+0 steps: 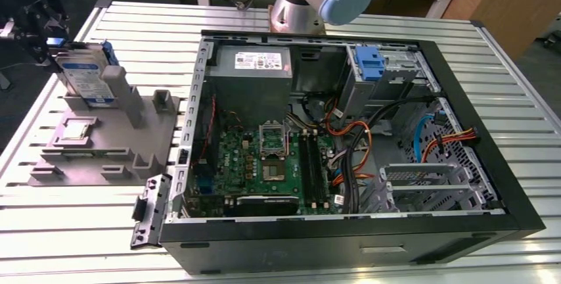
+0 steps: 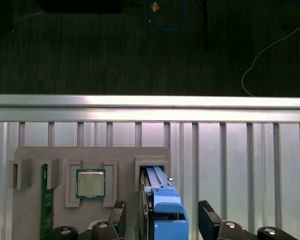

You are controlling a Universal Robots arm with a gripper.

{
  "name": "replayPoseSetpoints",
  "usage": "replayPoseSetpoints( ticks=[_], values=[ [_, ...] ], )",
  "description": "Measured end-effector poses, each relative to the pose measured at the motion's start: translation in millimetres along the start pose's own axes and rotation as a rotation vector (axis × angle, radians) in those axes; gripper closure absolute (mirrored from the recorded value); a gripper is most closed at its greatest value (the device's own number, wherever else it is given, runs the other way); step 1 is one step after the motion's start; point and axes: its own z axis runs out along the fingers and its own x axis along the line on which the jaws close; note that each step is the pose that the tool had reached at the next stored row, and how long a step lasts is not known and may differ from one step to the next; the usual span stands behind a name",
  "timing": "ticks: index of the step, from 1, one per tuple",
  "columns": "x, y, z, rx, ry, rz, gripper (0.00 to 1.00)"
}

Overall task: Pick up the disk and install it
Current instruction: 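Pick up the disk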

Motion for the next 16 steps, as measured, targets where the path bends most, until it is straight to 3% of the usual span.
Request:
replayPoseSetpoints(
  ticks=[8,10,11,16],
  values=[
    [0.0,0.0,0.1,0.0,0.0,0.0,0.33],
    [0.0,0.0,0.1,0.0,0.0,0.0,0.34],
    [0.0,0.0,0.1,0.0,0.0,0.0,0.41],
    [0.0,0.0,0.1,0.0,0.0005,0.0,0.41]
  ],
)
